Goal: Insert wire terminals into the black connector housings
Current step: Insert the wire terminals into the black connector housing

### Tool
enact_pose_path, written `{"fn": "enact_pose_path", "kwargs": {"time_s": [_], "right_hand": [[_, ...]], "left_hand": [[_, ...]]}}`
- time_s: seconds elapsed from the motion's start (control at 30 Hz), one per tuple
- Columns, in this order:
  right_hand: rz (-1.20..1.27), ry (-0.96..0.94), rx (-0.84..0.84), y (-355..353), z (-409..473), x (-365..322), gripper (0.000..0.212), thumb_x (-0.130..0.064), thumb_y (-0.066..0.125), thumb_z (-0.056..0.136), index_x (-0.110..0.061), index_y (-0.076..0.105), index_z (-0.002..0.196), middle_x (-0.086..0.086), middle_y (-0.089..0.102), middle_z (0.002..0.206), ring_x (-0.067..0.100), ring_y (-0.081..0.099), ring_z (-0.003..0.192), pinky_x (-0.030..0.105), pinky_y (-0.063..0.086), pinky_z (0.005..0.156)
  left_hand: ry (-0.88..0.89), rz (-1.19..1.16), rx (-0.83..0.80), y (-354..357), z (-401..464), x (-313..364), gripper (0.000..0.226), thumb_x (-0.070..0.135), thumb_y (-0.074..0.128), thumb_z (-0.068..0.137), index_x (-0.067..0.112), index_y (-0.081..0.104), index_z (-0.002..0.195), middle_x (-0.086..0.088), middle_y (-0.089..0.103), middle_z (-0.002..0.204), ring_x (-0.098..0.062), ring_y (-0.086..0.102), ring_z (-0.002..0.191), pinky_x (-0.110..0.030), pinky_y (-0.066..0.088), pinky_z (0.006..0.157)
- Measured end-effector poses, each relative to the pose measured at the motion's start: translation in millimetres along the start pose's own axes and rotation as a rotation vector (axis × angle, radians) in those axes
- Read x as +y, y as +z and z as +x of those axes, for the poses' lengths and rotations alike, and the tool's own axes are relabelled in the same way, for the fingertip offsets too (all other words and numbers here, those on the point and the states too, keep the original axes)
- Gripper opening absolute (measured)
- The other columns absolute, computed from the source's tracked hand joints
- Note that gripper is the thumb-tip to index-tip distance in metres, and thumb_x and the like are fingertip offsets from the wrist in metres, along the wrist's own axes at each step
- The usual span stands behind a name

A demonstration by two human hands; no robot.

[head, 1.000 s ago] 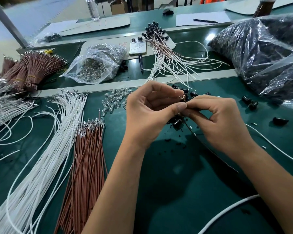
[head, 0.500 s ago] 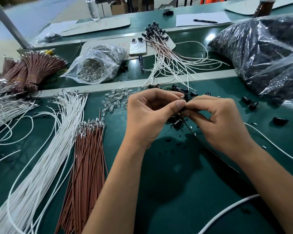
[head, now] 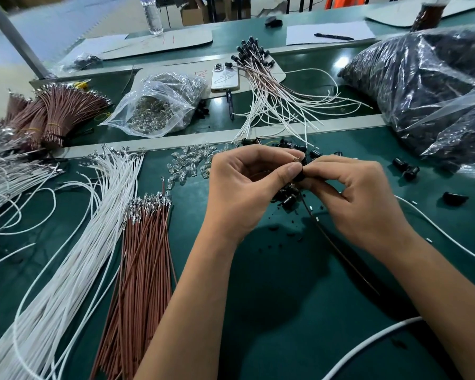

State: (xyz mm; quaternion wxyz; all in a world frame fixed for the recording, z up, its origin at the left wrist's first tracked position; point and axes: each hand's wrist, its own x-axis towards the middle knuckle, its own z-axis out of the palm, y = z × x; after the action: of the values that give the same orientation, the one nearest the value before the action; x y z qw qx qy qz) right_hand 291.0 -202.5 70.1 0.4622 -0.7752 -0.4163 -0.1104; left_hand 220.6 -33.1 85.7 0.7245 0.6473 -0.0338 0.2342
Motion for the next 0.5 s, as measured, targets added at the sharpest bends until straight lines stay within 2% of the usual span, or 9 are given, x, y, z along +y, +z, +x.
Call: {"fn": "enact_pose_path", "kwargs": {"time_s": [0.3,0.5], "right_hand": [[-0.024,-0.023,0.02,0.8,0.3,-0.5,0.016,0.001,0.073,0.094,-0.008,0.08,0.105,-0.006,0.074,0.096,0.003,0.069,0.089,0.024,0.055,0.08],[-0.019,-0.006,-0.016,1.3,1.0,-1.0,0.015,0.001,0.07,0.096,-0.008,0.078,0.104,-0.001,0.073,0.092,0.011,0.068,0.088,0.031,0.054,0.08]], "left_hand": [[-0.027,-0.001,0.023,1.2,0.0,-2.1,0.008,-0.011,0.075,0.083,-0.006,0.074,0.089,-0.015,0.078,0.095,-0.021,0.075,0.085,-0.027,0.058,0.076],[-0.021,-0.005,0.028,0.7,0.4,-3.0,0.009,-0.01,0.075,0.083,-0.004,0.075,0.088,-0.014,0.078,0.094,-0.021,0.075,0.086,-0.028,0.057,0.076]]}}
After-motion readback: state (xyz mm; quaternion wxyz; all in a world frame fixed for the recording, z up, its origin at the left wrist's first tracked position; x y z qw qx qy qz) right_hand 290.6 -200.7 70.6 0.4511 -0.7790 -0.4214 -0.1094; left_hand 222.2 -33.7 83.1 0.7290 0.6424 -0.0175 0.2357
